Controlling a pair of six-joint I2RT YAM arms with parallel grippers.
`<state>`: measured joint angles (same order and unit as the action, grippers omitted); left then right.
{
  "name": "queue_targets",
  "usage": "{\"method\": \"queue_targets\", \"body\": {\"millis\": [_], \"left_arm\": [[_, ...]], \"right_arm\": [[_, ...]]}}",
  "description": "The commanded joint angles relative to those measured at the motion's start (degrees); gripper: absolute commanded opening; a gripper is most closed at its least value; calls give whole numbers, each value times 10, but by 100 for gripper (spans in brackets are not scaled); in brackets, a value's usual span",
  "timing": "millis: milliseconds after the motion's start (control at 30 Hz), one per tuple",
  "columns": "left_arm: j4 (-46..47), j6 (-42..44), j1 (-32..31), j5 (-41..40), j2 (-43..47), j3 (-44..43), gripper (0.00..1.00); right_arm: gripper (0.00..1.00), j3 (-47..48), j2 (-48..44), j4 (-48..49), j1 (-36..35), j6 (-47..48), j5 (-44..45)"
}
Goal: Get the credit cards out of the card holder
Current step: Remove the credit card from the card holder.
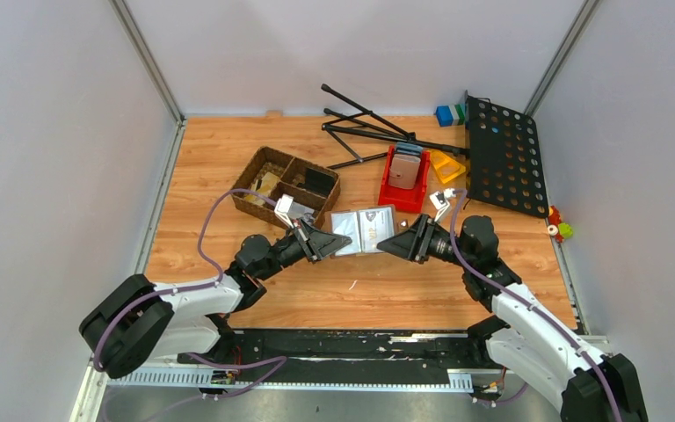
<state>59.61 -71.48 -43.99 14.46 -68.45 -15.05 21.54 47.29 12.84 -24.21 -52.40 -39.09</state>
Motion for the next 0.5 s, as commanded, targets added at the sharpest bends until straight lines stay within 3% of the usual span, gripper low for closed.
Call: {"method": "queue_targets", "body": {"millis": [0, 467], "left_arm": [[3, 18, 3, -9, 28, -9, 0], [8, 12, 3, 4, 26, -14, 0]], "right_arm": [[48, 1, -6, 21, -1, -5, 12], [46, 3, 7, 67, -1, -28, -10]]}}
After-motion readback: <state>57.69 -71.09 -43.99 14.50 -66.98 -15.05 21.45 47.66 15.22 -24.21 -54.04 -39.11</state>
